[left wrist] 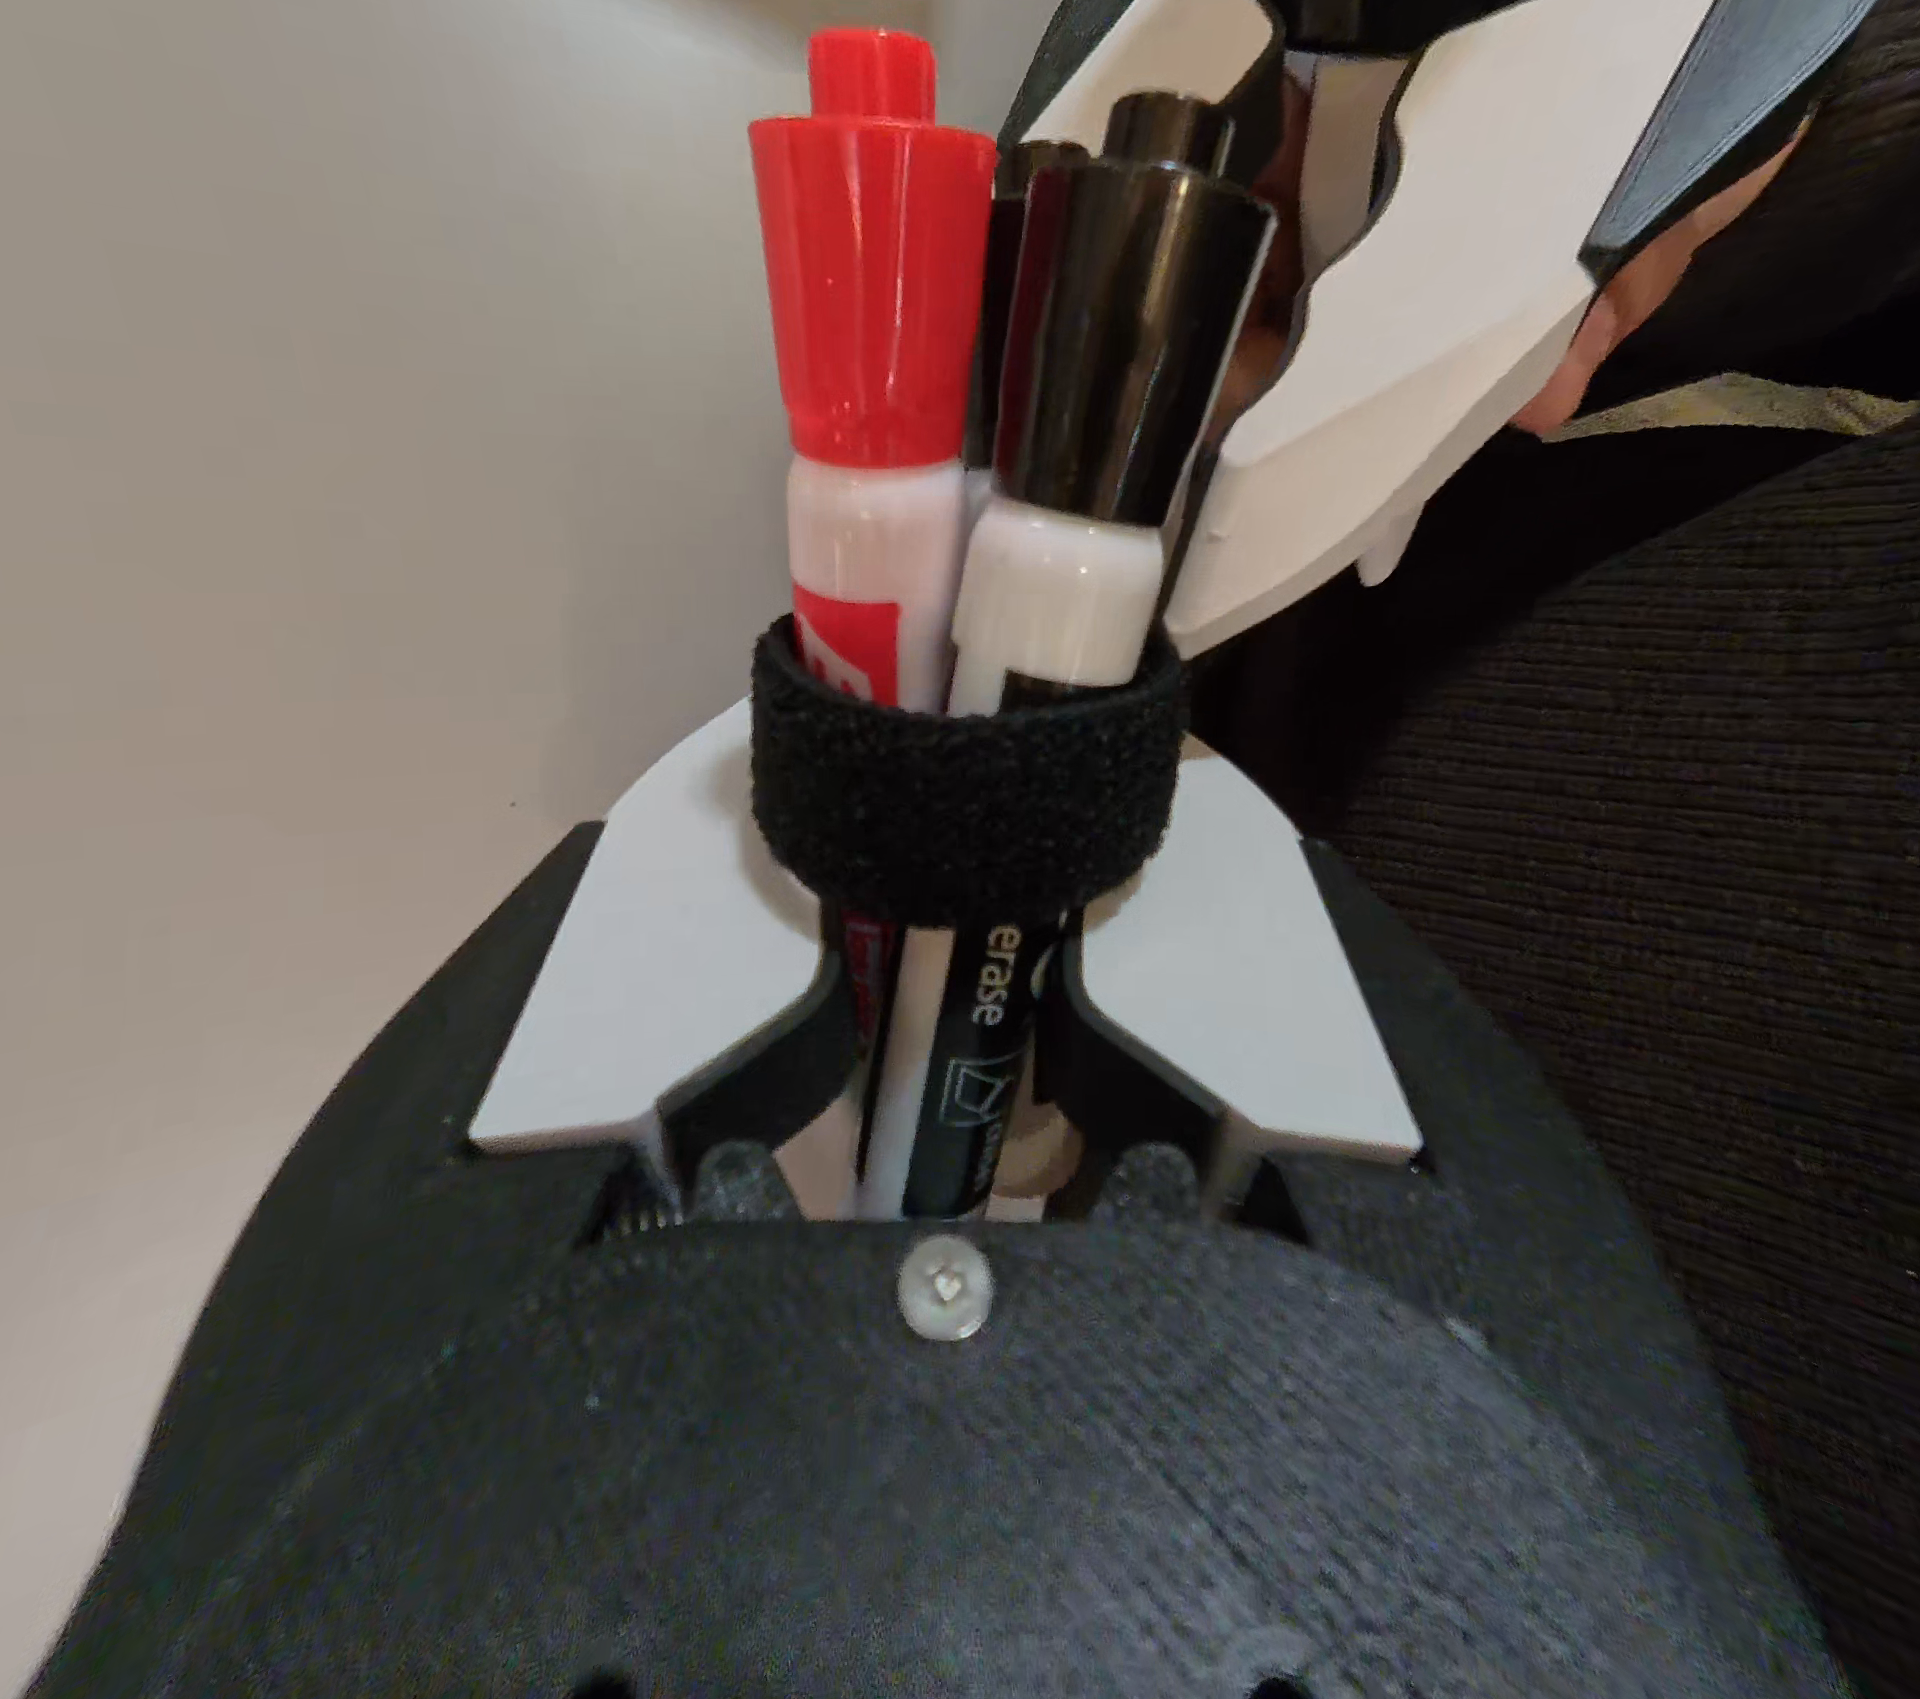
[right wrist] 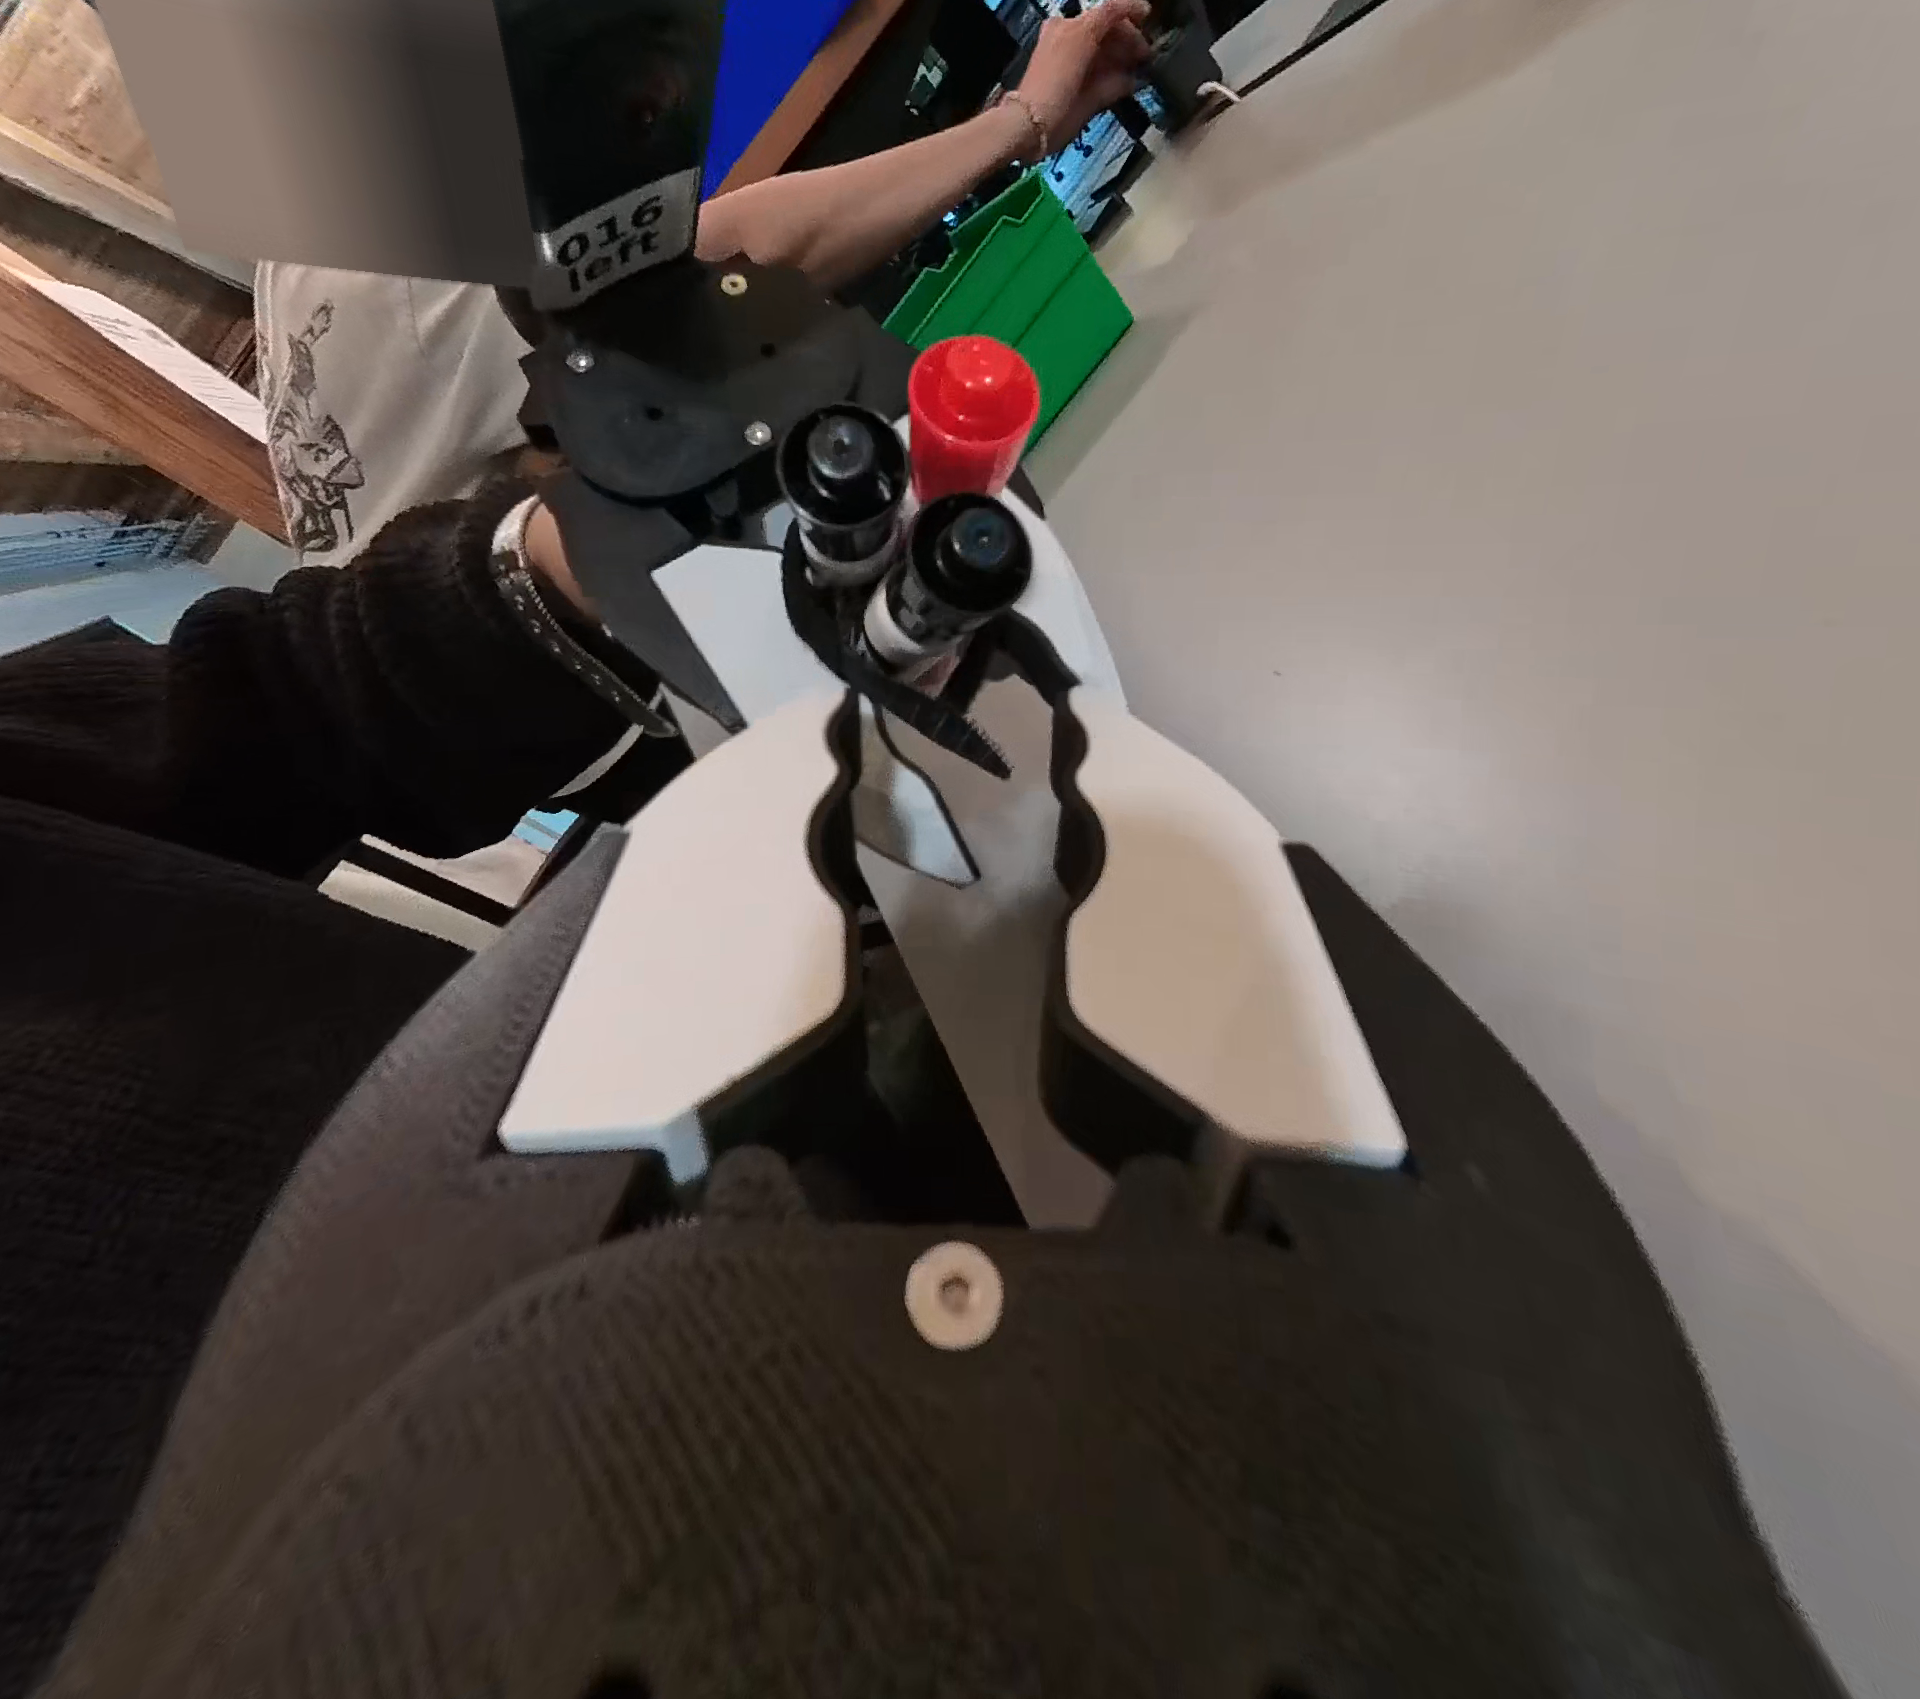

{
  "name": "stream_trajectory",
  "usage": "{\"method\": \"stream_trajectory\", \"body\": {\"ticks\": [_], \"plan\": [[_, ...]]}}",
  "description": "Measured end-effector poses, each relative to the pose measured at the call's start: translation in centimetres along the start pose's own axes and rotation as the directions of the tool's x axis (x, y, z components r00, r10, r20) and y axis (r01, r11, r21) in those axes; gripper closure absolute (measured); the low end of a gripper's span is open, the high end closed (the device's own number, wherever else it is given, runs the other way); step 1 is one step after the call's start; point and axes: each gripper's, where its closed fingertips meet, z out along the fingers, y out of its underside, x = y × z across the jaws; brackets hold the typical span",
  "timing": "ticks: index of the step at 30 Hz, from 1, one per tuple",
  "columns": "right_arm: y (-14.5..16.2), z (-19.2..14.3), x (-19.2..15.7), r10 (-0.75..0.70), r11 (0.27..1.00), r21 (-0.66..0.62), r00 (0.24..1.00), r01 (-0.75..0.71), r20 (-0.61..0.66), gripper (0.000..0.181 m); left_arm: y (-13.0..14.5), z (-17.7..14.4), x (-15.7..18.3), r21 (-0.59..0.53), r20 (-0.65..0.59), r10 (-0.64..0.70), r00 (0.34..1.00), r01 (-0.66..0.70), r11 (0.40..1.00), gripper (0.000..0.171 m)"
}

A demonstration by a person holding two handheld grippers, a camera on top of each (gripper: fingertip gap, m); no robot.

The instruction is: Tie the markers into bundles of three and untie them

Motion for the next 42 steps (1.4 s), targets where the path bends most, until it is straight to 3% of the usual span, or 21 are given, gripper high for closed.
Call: {"method": "stream_trajectory", "body": {"ticks": [16,22,28,35,42], "plan": [[0.4,0.2,-2.0,-0.119,0.993,-0.012,0.99,0.12,0.07,0.174,-0.9,-0.2,0.7,0.056,0.019,0.005,1.0,-0.006,0.998,0.128],[0.2,0.1,-2.4,-0.189,0.982,0.002,0.979,0.19,0.076,0.177,-1.3,-0.4,0.8,0.103,0.016,0.005,1.0,-0.007,0.995,0.128],[0.1,-0.2,-3.6,-0.35,0.936,0.005,0.93,0.352,0.11,0.177,-1.8,-0.8,2.2,0.179,-0.078,0.02,0.997,-0.006,0.984,0.128],[0.6,-0.7,-5.8,-0.534,0.839,0.006,0.823,0.544,0.195,0.177,-1.8,-1.3,4.8,0.243,-0.231,0.062,0.971,-0.004,0.97,0.128],[1.2,-1.6,-7.3,-0.577,0.804,0.025,0.768,0.595,0.279,0.177,-1.9,-1.4,7.1,0.28,-0.351,0.086,0.932,0.017,0.96,0.128]]}}
